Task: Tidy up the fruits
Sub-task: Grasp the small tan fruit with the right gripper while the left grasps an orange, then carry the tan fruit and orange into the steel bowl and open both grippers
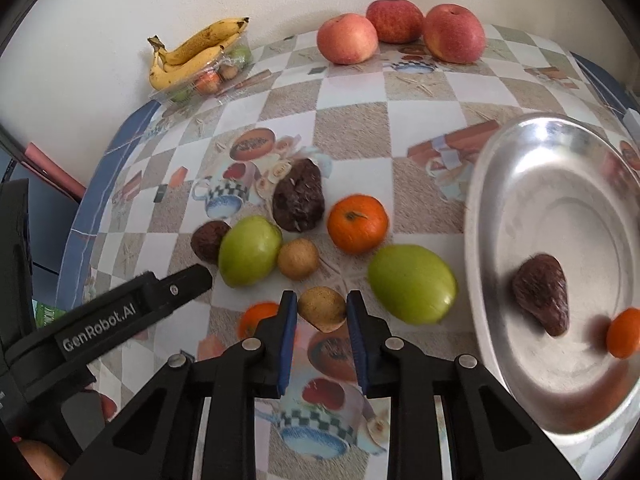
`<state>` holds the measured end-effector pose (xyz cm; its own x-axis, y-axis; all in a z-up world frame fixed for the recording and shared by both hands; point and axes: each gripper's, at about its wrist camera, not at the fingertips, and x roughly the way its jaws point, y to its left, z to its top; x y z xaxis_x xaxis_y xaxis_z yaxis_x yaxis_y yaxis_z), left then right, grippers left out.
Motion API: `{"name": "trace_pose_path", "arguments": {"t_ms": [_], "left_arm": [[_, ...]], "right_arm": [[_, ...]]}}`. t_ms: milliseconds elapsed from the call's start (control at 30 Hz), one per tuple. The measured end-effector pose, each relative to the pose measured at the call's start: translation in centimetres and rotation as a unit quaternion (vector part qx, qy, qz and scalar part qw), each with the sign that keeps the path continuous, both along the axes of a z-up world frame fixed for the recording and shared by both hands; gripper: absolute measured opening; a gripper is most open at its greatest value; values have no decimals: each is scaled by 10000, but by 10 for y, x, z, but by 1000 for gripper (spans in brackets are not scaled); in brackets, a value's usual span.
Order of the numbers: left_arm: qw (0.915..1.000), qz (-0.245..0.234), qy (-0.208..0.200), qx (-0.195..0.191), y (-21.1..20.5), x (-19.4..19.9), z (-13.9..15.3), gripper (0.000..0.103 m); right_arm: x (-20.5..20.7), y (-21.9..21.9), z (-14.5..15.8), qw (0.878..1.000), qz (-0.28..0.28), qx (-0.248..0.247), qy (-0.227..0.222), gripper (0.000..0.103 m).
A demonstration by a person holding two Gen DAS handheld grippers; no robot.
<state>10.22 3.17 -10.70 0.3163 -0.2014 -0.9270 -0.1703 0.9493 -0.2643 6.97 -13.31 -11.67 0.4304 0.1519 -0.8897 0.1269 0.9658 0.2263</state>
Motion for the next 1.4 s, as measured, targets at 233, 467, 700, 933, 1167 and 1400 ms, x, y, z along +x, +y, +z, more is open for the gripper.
{"name": "trace_pose_path", "arguments": {"t_ms": [233, 467, 700, 933, 1167, 1400], "left_arm": [[9992, -251, 46, -310, -13, -7, 4, 49], [9962, -596, 30, -627, -33, -11, 8, 40], [9940, -803, 145, -727, -47, -14, 5, 36], [9950, -839, 104, -539, -51, -17, 6, 32], [9952, -781, 106, -585, -47, -17, 7, 31], [9949, -699, -93, -716, -42, -20, 19, 31]], "right_arm": [[-21, -15, 1, 9993, -223, -7, 309, 26], [-32, -24, 6, 9988, -346, 49, 331, 26], [-37, -30, 9, 9988, -386, 27, 307, 26], [-40, -37, 11, 9986, -448, 82, 271, 26], [-43, -41, 14, 9983, -520, 170, 207, 26], [-48, -50, 26, 9971, -670, 351, -4, 26]]}}
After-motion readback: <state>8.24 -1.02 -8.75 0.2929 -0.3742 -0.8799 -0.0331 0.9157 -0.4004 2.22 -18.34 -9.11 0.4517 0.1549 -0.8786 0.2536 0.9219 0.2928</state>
